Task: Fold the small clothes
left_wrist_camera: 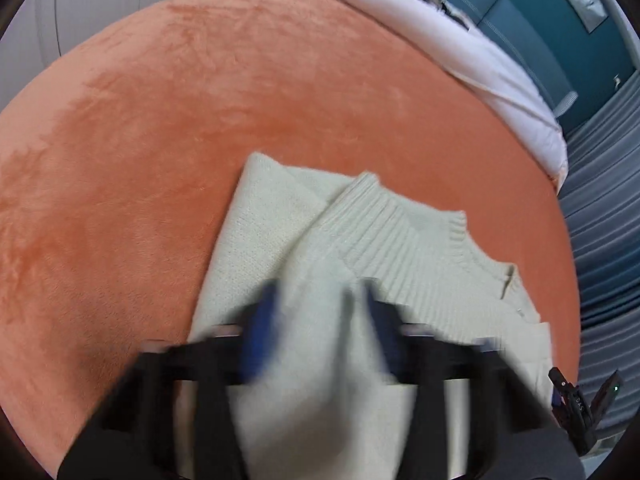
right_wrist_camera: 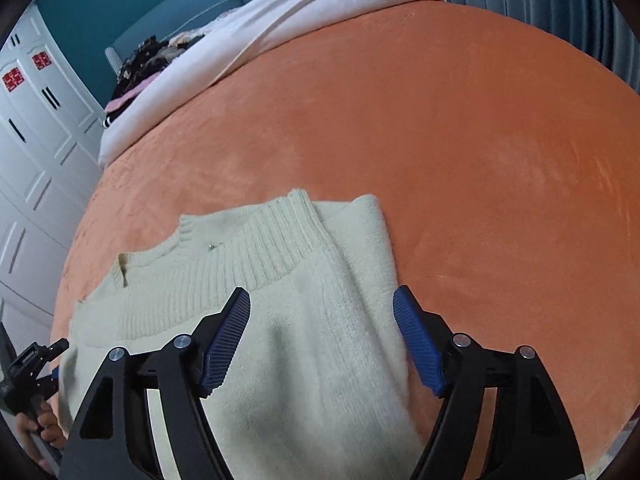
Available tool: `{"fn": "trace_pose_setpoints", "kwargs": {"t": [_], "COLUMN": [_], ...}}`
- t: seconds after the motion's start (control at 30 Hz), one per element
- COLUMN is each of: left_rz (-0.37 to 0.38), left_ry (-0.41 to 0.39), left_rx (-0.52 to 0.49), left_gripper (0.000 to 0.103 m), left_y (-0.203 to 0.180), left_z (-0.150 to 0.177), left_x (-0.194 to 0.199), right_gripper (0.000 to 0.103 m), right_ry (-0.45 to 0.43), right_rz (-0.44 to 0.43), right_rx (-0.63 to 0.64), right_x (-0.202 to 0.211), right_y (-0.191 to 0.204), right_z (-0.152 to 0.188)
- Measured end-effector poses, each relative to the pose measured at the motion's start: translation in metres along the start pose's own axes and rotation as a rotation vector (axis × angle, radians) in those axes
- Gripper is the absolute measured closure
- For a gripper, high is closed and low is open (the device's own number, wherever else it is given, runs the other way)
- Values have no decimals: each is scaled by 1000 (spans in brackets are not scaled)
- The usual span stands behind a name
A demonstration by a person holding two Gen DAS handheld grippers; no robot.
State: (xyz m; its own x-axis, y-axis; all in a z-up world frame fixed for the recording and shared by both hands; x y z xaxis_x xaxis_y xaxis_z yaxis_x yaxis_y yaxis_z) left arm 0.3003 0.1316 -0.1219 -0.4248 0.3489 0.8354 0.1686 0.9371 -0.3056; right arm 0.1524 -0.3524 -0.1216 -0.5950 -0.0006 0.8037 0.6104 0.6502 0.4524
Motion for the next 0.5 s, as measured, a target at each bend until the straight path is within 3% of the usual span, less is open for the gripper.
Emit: {"fn": "trace_pose_setpoints", "kwargs": {"t": [0.03,0.07,0.2,0.27,0.33,0.43,0.47,0.5], "left_rz": [11,25,85,45,-19,-74,-76,-84], "left_ry": [-5,-32,-170,-198,-158,14,42,-2], "left_rx": [-1,-3,-14,-24,-32,-12,-1,-9], "left_gripper": [95,95,96,96,96,95,95,94], "left_y": [-1,-2,-12,-8,4,22,26,27], "left_z": [-2,-5,-30,-44,-49,-28,-19,-14], "left_x": [2,12,69,76,54,-13,-27,-29], "right_gripper": [92,92,94,94,95,95,95,96], "right_ry": [46,75,-70,-147,-152,-4,76,78], "right_rz": [-17,-26,-252,-314,-279,-87,-12,-17], "right_rx": [19,51,62,34,5,-32,-52,-54], "right_x": [-7,-8,65,92,78,-5,-37,-48], "right_y": [5,12,44,48,37,-5,-22,-29], "right_z": [3,5,-17,-35,-50,-45,-33,-26]}}
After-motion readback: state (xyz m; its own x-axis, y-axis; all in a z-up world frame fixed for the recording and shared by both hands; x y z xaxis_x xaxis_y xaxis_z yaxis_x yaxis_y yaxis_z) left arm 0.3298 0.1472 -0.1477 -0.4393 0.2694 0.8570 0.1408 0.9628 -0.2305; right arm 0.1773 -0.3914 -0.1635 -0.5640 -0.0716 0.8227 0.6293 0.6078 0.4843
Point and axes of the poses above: each gripper's, at about its wrist camera, not at the fingertips, and x roughly against the way its jaws point, y to its left, z to its underside, the point moved 5 cm from there along -x, roughly the way its jaws point, and after that the axes turned 15 degrees about -x, right-handed, at the moved point
